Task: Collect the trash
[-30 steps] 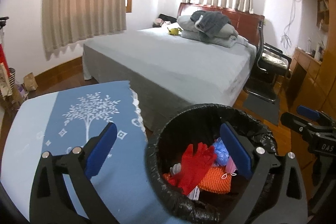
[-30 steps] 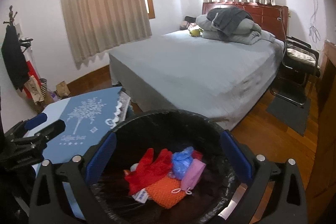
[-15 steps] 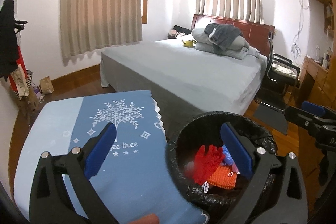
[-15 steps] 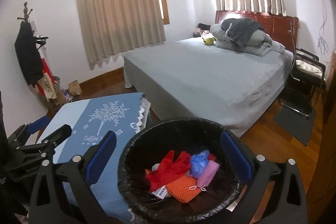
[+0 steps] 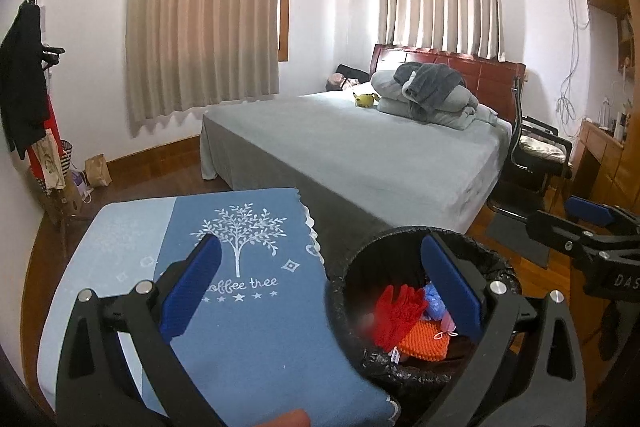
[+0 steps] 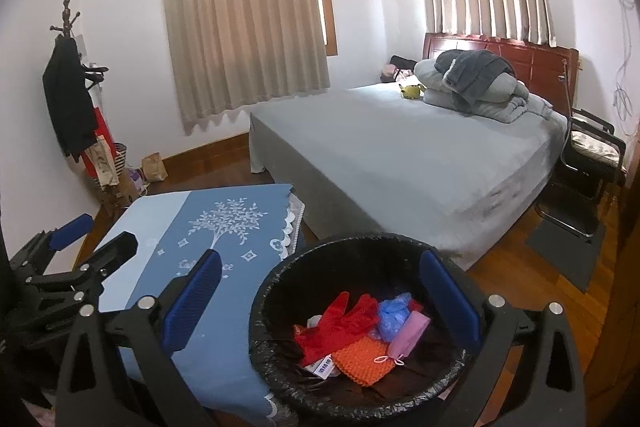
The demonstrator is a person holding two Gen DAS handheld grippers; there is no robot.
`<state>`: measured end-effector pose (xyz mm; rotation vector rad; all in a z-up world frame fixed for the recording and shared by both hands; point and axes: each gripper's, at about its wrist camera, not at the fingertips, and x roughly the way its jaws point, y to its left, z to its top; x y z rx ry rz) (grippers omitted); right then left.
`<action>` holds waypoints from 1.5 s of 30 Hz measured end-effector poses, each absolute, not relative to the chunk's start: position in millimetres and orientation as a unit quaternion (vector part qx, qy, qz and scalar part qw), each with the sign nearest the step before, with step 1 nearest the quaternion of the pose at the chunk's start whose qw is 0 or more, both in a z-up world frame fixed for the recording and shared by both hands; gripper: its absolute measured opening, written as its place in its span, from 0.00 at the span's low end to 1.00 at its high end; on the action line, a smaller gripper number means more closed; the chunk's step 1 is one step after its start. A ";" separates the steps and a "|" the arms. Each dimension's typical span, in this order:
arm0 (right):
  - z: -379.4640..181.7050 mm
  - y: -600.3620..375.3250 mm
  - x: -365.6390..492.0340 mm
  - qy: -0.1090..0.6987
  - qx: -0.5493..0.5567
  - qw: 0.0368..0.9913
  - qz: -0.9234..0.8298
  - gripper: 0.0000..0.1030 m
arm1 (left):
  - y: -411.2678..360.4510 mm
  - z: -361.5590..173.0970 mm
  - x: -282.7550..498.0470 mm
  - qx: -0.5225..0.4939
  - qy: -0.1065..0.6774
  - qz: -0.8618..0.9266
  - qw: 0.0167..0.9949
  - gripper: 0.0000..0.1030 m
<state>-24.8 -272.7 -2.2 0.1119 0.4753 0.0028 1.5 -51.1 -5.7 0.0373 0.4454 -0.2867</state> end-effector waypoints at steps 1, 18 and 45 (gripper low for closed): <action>-1.7 -272.4 -24.9 0.234 0.055 0.971 0.002 0.95 | -50.8 -5.0 0.5 0.019 0.219 -0.142 0.965 0.94; 2.1 -268.1 -25.4 0.229 0.050 0.972 0.006 0.95 | -51.3 1.4 -4.7 0.017 0.210 -0.139 0.968 0.94; 2.1 -268.1 -25.5 0.230 0.050 0.972 0.006 0.95 | -52.3 2.1 -4.6 0.017 0.210 -0.139 0.968 0.94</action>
